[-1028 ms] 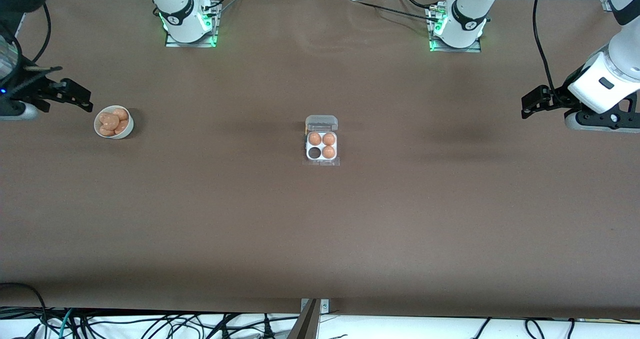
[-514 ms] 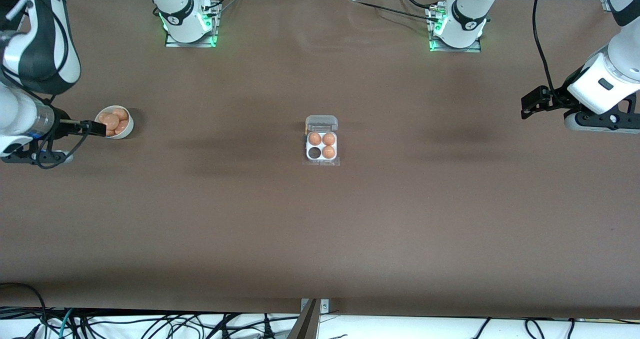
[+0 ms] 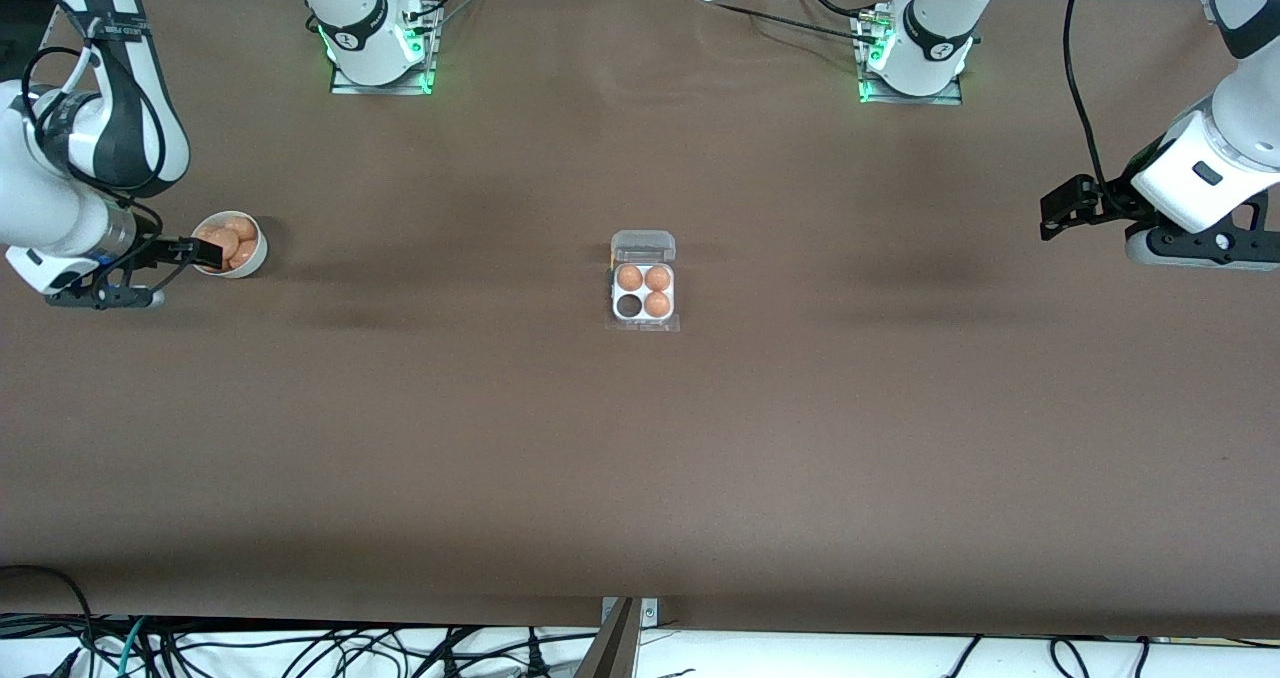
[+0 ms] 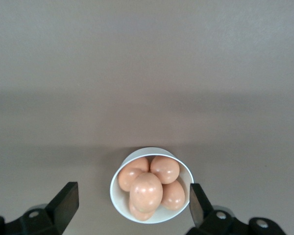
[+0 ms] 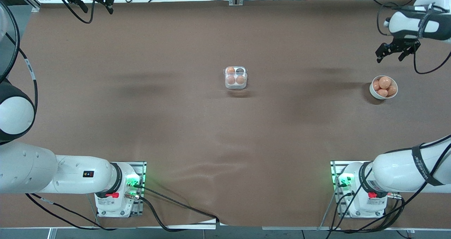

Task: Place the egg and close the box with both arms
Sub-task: 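Move the right gripper over the white egg bowl and lower it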

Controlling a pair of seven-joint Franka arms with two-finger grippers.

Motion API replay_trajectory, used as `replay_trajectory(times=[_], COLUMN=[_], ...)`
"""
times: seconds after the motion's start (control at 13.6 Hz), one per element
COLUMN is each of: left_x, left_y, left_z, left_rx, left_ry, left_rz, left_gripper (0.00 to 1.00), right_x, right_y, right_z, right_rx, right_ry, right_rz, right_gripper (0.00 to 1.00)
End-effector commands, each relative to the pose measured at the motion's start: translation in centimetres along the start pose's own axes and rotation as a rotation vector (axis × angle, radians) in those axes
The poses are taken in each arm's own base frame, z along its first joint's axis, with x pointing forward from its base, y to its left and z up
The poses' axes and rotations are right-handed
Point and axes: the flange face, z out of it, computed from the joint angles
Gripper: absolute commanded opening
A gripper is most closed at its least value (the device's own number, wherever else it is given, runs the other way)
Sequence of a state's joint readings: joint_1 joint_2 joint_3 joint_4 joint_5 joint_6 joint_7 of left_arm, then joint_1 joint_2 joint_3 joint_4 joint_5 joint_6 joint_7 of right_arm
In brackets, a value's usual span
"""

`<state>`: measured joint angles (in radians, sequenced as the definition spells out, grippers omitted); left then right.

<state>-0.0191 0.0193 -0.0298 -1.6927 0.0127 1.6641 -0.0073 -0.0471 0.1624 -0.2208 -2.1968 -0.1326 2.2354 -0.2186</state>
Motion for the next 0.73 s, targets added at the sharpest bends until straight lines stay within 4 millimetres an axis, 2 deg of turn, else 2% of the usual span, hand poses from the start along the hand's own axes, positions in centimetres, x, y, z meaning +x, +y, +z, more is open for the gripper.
replay_trajectory(times=[0.0, 0.15, 0.66], left_x=[0.0, 0.0, 0.0], left_y=[0.0, 0.0, 0.1], left_z=[-0.5, -0.5, -0.5], left_rx=[-0.021, -0.021, -0.02], left_ry=[-0.004, -0.004, -0.004], left_rz=[-0.008, -0.008, -0.006], left_gripper=[1.0, 1.0, 1.0], right_x=[-3.8, -4.8, -4.7], right_y=[0.8, 1.4, 0.9], right_z=[2.4, 4.4, 6.6], right_rx=[0.003, -0.002, 0.004], right_ry=[0.058, 0.086, 0.049], right_rz=[-0.075, -0.089, -0.118], right_gripper=[1.0, 1.0, 1.0])
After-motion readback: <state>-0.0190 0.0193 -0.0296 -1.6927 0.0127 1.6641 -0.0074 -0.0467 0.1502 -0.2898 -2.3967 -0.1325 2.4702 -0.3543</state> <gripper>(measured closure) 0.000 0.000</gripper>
